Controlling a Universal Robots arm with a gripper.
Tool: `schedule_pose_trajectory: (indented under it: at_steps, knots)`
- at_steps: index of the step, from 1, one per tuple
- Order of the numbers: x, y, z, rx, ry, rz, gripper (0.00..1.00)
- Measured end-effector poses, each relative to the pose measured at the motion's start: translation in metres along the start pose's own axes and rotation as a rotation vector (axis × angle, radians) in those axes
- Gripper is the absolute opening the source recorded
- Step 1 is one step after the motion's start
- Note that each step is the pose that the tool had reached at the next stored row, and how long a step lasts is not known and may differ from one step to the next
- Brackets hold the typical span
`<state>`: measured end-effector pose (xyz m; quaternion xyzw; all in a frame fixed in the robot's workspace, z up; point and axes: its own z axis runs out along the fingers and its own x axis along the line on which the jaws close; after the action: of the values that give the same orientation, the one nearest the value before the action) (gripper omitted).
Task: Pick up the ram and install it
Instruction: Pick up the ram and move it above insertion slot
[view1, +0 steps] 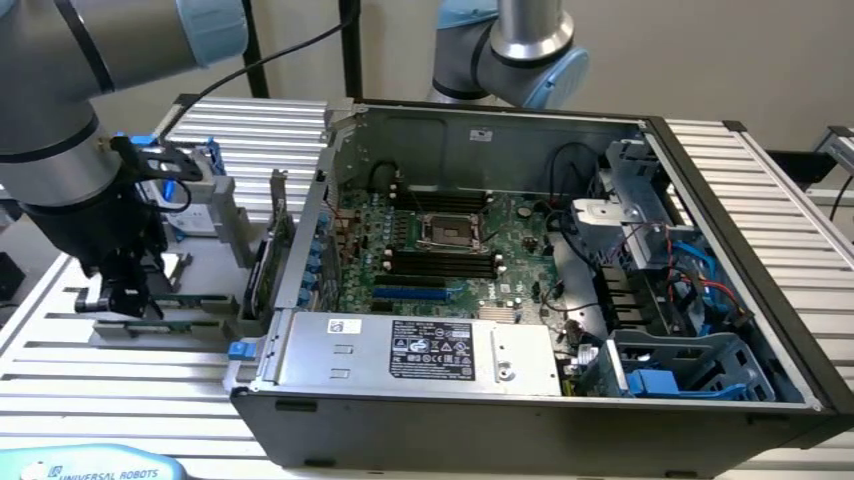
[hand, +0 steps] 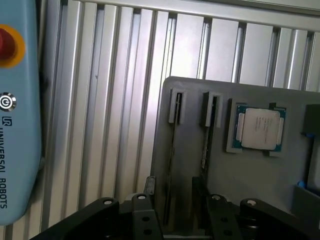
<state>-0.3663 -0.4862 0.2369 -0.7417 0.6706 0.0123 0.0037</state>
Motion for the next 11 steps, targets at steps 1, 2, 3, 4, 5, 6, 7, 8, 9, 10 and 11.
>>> schedule_pose_trajectory:
  at_steps: [1, 2, 3, 4, 5, 6, 7, 8, 9, 10, 11]
  knots:
    - [0.000, 0.0000, 0.0018, 0.0000, 0.0000, 0.001, 0.42]
    - [0.000, 0.0000, 0.0038, 0.0002, -0.0001, 0.002, 0.42]
    - [0.000, 0.0000, 0.0056, 0.0001, -0.0001, 0.003, 0.42]
    - [0.000, 0.0001, 0.0074, 0.0001, 0.0000, 0.004, 0.42]
    - [0.000, 0.0001, 0.0092, 0.0001, 0.0000, 0.004, 0.42]
    - [0.001, 0.0002, 0.0110, 0.0001, 0.0000, 0.004, 0.42]
    - [0.001, 0.0003, 0.0128, 0.0002, -0.0001, 0.005, 0.42]
    - [0.001, 0.0003, 0.0146, 0.0001, 0.0000, 0.005, 0.42]
    - [0.002, 0.0004, 0.0165, 0.0002, -0.0001, 0.005, 0.42]
    - [0.002, 0.0005, 0.0182, 0.0002, -0.0001, 0.005, 0.42]
    - [0.002, 0.0008, 0.0200, 0.0001, 0.0000, 0.005, 0.42]
